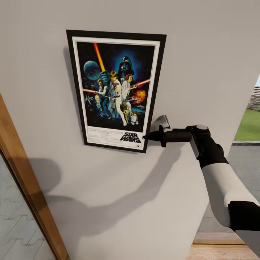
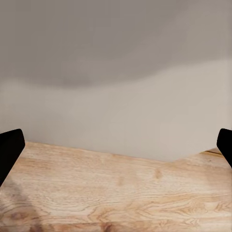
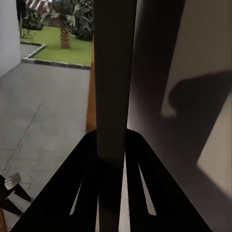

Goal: Pick up the poster from the kitchen countertop and hang it on one of the wall nails in the kitchen.

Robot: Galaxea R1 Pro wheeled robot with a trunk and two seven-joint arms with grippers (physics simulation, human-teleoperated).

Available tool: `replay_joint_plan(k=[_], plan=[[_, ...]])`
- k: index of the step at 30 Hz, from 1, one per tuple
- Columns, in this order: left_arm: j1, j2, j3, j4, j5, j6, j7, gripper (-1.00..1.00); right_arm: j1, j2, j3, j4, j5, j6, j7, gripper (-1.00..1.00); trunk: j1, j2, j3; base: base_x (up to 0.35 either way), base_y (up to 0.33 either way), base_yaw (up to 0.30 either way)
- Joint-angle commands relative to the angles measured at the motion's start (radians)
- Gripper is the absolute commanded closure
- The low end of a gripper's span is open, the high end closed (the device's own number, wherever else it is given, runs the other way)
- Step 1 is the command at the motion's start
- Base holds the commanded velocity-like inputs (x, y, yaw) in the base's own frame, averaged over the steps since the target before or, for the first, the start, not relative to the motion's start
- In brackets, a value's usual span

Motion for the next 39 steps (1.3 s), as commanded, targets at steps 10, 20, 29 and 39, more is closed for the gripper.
replay_joint_plan(k=[10, 20, 29, 39], plan=[[-0.001, 0.001, 0.008, 0.001, -0.007, -0.005, -0.003, -1.0, 0.0, 0.0, 0.0, 0.004, 0.003, 0.234, 0.004, 1.0, 0.0, -0.001, -0.001, 0.0, 0.0, 0.0], [-0.001, 0.001, 0.008, 0.001, -0.007, -0.005, -0.003, -1.0, 0.0, 0.0, 0.0, 0.005, 0.003, 0.234, 0.004, 1.0, 0.0, -0.001, -0.001, 0.0, 0.0, 0.0], [-0.001, 0.001, 0.008, 0.002, -0.007, -0.005, -0.003, -1.0, 0.0, 0.0, 0.0, 0.005, 0.003, 0.234, 0.004, 1.0, 0.0, -0.001, -0.001, 0.0, 0.0, 0.0], [-0.001, 0.001, 0.008, 0.002, -0.007, -0.005, -0.003, -1.0, 0.0, 0.0, 0.0, 0.005, 0.004, 0.236, 0.002, 1.0, 0.0, -0.001, -0.001, 0.0, 0.0, 0.0]])
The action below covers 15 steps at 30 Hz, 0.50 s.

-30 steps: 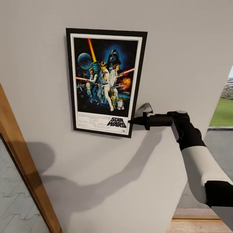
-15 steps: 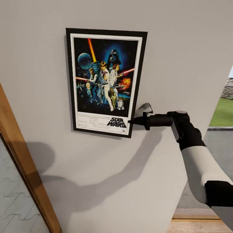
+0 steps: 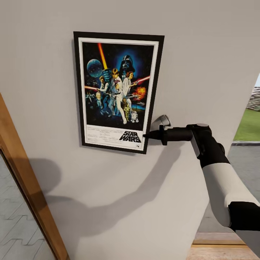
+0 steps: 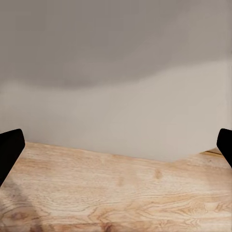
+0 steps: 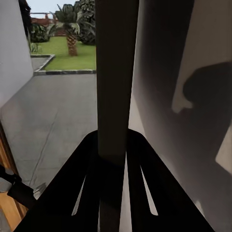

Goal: Pick up the poster from the kitchen countertop and hang it on one of the wall nails in the kitchen.

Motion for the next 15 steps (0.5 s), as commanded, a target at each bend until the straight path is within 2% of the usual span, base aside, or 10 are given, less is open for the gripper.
replay_joint_plan(k=[1, 15], plan=[[-0.001, 0.0, 0.007, 0.002, -0.007, -0.005, -0.003, -1.0, 0.0, 0.0, 0.001, 0.045, 0.007, 0.053, -0.018, 1.0, 0.001, 0.001, 0.0, 0.0, 0.0, 0.0], [-0.001, 0.0, 0.007, 0.002, -0.007, -0.005, -0.003, -1.0, -0.001, 0.0, 0.001, 0.045, 0.008, 0.085, -0.018, 1.0, 0.001, 0.001, 0.0, 0.0, 0.0, 0.0]])
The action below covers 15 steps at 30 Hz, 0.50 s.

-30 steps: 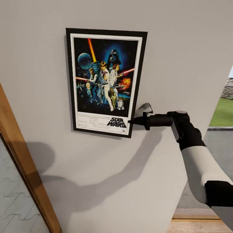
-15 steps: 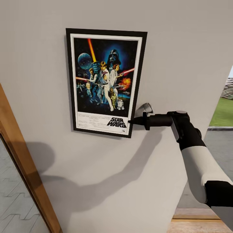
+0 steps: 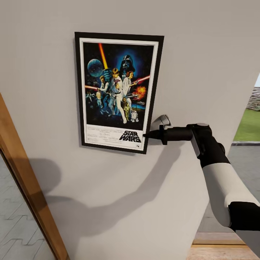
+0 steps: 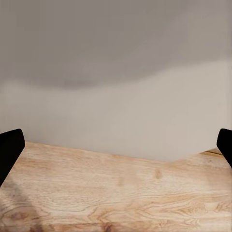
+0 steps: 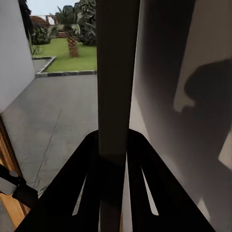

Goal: Pick up the poster from the kitchen countertop and hang it on one of the wall nails in the kitchen.

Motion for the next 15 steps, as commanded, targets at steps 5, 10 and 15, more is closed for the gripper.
replay_joint_plan(k=[5, 10, 15], plan=[[-0.001, 0.0, 0.007, 0.002, -0.007, -0.005, -0.003, -1.0, 0.0, 0.0, 0.001, 0.053, 0.008, 0.052, -0.02, 1.0, 0.001, 0.001, 0.0, 0.0, 0.0, 0.0], [-0.001, 0.0, 0.007, 0.002, -0.007, -0.005, -0.003, -1.0, 0.0, 0.0, 0.001, 0.055, 0.008, 0.052, -0.021, 1.0, 0.001, 0.001, 0.0, 0.0, 0.0, 0.0], [-0.001, 0.0, 0.007, 0.002, -0.007, -0.005, -0.003, -1.0, 0.0, 0.0, 0.001, 0.055, 0.008, 0.053, -0.021, 1.0, 0.001, 0.001, 0.0, 0.0, 0.0, 0.0]])
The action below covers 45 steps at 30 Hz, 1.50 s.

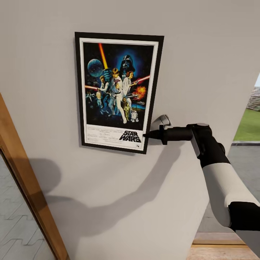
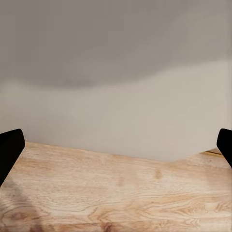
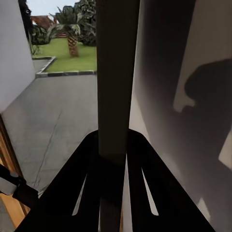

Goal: Pick up the poster from the kitchen countertop and hang it on one of the wall nails in the kitchen.

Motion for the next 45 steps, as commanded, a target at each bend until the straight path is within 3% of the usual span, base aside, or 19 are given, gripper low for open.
replay_joint_plan(k=[1, 13, 14, 22, 44, 45], plan=[[-0.001, 0.0, 0.007, 0.002, -0.007, -0.005, -0.003, -1.0, -0.001, 0.0, 0.001, 0.056, 0.008, 0.05, -0.021, 1.0, 0.001, 0.001, 0.0, 0.0, 0.0, 0.0], [-0.001, 0.0, 0.007, 0.002, -0.007, -0.005, -0.003, -1.0, -0.001, 0.0, 0.001, 0.078, 0.008, 0.049, -0.02, 1.0, 0.001, 0.001, 0.0, 0.0, 0.0, 0.0], [0.004, 0.005, 0.005, 0.0, -0.007, -0.005, -0.006, -1.0, 0.005, 0.0, -0.006, 0.0, -0.004, 0.015, -0.001, 1.0, 0.001, 0.001, 0.0, 0.0, 0.0, 0.0], [0.004, 0.003, 0.005, 0.0, -0.007, -0.005, -0.006, -1.0, 0.043, 0.0, -0.034, -0.001, -0.023, -0.035, -0.001, 1.0, 0.001, 0.001, 0.0, 0.0, 0.0, 0.0], [0.004, 0.004, 0.004, 0.0, -0.007, -0.005, -0.006, -1.0, 0.045, 0.0, -0.04, -0.001, -0.025, -0.038, -0.001, 1.0, 0.001, 0.001, 0.0, 0.0, 0.0, 0.0], [0.004, 0.004, 0.004, 0.0, -0.007, -0.005, -0.006, -1.0, 0.046, -0.008, 0.153, -0.003, -0.051, -0.077, -0.001, 1.0, 0.001, 0.001, 0.0, 0.0, 0.0, 0.0]])
